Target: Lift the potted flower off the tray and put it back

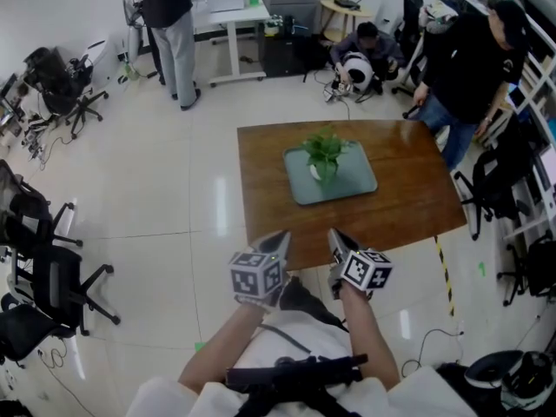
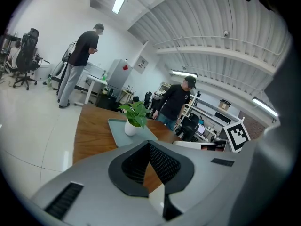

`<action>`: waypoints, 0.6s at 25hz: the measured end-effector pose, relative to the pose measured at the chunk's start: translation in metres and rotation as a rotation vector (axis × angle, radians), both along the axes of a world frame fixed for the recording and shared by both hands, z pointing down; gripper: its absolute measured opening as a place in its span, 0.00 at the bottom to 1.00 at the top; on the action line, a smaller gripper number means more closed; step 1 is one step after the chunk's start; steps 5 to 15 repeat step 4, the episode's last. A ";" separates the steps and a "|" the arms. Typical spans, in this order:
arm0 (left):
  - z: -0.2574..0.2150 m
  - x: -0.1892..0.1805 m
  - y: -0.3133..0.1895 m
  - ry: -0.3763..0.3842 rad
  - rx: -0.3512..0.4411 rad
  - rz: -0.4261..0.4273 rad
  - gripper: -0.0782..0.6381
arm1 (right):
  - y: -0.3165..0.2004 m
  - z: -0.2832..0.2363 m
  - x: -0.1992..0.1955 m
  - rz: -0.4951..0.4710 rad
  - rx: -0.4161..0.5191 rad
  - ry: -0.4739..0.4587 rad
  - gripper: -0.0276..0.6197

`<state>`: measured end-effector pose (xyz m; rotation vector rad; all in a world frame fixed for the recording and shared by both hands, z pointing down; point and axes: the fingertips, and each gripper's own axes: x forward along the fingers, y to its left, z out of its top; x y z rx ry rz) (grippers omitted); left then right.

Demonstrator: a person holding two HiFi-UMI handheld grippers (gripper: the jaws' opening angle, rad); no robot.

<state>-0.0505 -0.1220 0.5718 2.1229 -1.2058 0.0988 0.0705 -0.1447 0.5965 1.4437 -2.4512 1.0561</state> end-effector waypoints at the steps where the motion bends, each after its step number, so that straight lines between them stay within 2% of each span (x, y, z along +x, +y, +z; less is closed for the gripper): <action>1: 0.000 -0.002 0.000 0.001 -0.001 -0.002 0.10 | 0.000 0.002 -0.003 -0.008 -0.004 -0.001 0.04; 15: 0.001 -0.007 -0.001 0.003 -0.003 -0.008 0.10 | 0.001 0.008 -0.011 -0.024 -0.015 0.003 0.04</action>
